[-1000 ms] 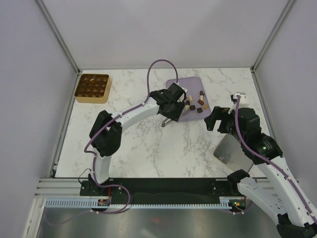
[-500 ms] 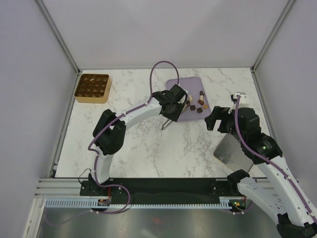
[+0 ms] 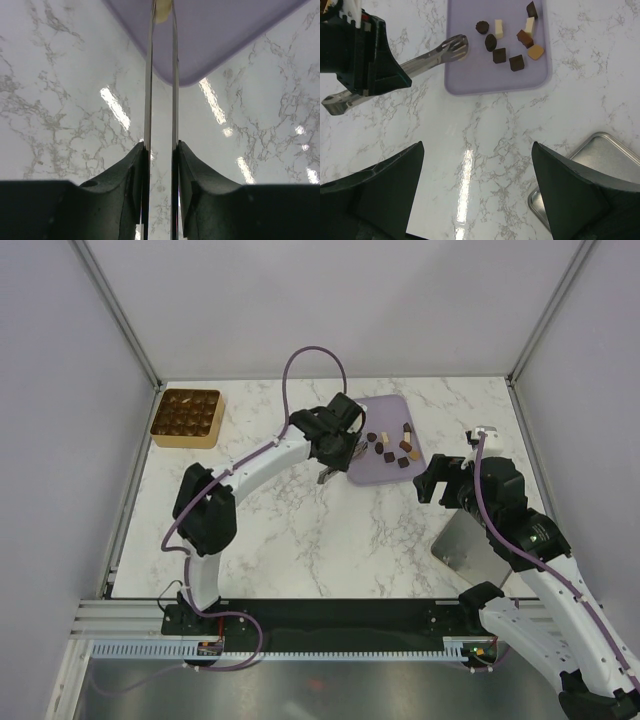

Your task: Pack the chocolate

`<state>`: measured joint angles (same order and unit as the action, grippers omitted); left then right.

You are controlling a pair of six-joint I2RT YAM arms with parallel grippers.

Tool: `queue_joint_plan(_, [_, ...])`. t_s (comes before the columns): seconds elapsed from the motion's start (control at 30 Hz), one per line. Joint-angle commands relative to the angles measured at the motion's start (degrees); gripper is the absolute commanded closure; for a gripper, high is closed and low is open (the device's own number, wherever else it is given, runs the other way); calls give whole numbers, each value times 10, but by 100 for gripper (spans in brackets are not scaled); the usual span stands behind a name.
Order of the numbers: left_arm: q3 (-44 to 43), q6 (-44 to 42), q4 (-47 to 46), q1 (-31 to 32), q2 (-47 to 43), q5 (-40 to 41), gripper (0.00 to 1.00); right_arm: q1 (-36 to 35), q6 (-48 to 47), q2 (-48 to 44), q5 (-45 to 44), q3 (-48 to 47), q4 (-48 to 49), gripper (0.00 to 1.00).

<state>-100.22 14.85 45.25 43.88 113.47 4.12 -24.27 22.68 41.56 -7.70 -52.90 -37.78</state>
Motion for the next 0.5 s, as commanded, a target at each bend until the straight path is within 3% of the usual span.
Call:
queue_joint_plan(0.0, [-36, 14, 27, -23, -49, -4, 62, -2, -2, -8, -5, -16, 11, 3])
queue_joint_plan(0.27, [-53, -4, 55, -106, -85, -22, 64, -2, -2, -9, -2, -17, 12, 2])
queue_joint_plan(0.4, [-73, -18, 70, -145, -99, 7, 64, -2, -3, -10, 1, -19, 12, 3])
queue_joint_plan(0.47, [-83, -25, 77, -190, -101, 5, 64, -2, -3, -10, 2, -19, 14, 3])
